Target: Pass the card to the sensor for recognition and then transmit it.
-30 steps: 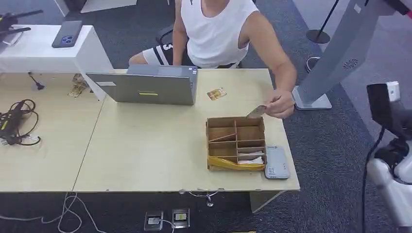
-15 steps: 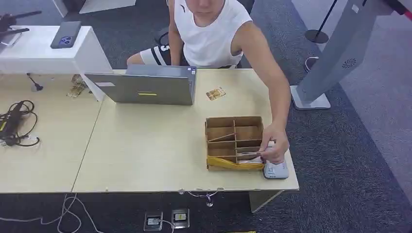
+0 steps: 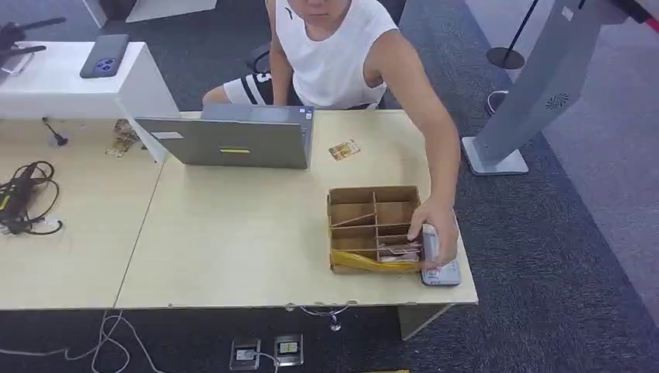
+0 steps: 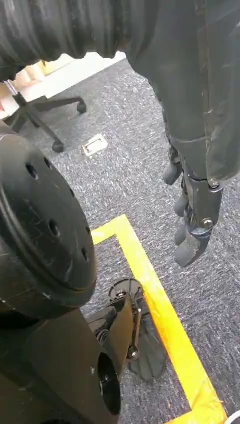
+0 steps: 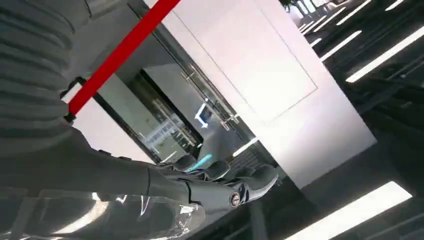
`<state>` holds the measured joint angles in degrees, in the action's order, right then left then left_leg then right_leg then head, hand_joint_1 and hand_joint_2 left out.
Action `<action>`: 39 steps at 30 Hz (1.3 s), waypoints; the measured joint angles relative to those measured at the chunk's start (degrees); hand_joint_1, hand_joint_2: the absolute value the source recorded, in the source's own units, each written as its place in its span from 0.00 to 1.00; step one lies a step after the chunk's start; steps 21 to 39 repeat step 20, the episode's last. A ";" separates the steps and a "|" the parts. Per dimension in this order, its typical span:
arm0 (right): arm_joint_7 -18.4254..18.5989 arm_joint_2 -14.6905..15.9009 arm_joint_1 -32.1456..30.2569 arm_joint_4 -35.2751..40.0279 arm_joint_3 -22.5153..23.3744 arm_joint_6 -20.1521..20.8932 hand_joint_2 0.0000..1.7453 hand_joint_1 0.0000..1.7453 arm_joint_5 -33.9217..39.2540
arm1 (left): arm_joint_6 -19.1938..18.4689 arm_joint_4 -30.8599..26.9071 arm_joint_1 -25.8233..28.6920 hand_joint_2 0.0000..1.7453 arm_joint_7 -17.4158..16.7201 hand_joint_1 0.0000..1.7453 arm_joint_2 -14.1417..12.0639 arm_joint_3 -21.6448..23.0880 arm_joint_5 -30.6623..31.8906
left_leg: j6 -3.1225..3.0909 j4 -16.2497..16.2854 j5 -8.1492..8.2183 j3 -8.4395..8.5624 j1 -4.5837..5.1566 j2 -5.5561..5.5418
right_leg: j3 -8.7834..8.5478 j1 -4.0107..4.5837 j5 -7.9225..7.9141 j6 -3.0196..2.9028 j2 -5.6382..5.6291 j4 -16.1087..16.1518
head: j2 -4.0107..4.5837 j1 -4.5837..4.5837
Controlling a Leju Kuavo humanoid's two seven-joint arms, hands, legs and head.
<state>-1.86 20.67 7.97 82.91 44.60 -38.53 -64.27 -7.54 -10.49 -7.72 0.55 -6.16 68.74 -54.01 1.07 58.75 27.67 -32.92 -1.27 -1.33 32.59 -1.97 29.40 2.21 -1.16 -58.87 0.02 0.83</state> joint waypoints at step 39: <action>-5.02 -14.36 4.78 -34.41 33.96 0.09 1.00 0.00 -7.93 | 0.00 0.00 -0.21 1.00 -0.07 0.00 0.13 -0.39 -1.38 | 0.02 -0.04 0.08 0.06 -0.04 0.20 | -0.02 0.05 0.02 -0.02 -0.21 -0.01 | 0.00 -0.04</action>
